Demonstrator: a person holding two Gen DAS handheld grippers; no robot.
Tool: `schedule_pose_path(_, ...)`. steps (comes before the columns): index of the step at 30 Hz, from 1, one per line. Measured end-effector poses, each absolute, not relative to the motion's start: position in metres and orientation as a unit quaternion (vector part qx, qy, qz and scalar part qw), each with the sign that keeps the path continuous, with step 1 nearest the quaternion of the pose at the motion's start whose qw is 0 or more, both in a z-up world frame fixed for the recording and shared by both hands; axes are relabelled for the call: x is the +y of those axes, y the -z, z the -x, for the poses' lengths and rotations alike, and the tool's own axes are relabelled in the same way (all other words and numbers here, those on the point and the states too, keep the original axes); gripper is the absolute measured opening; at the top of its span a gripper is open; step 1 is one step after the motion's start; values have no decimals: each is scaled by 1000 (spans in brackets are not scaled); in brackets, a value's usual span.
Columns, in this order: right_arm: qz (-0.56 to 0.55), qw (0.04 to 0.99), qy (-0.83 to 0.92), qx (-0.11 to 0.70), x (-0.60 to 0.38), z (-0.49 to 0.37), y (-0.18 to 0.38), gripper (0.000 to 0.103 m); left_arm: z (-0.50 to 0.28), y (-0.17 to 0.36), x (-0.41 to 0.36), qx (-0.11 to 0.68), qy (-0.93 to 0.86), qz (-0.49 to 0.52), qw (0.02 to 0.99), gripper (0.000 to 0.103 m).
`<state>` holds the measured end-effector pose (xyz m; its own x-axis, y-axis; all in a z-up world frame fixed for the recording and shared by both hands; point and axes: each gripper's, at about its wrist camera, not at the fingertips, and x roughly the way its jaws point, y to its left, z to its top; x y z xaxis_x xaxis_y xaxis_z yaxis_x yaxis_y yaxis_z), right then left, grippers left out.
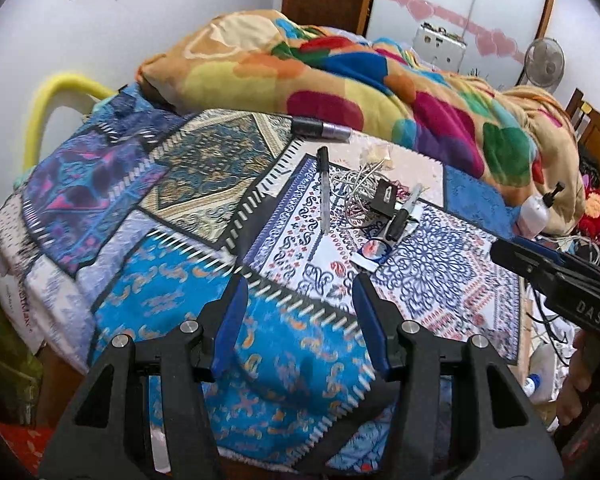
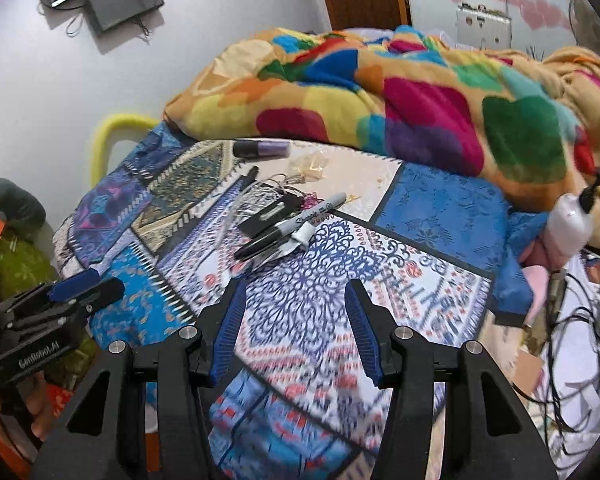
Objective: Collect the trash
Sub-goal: 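Grasp a black Sharpie marker with the left gripper while the right reaches for the white tube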
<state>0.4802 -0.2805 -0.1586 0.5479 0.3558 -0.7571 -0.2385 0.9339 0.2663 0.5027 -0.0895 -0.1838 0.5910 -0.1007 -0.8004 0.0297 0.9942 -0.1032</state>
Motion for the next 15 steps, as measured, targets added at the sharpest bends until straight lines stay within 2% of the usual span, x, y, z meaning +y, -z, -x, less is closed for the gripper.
schedule_pose_path(12,-61,850,-194,485,-261,-550,207,47,-551,220,-99,467,77,47,880,53)
schedule_pose_path(14,-66,847,-202,488,-258,-555,210,37,-554,222,-99,467,79,50,879,53)
schedule_pose_path(15,-68,843,-208,491,-257,-557,212,28,-554,223,-99,468,82,52,879,53)
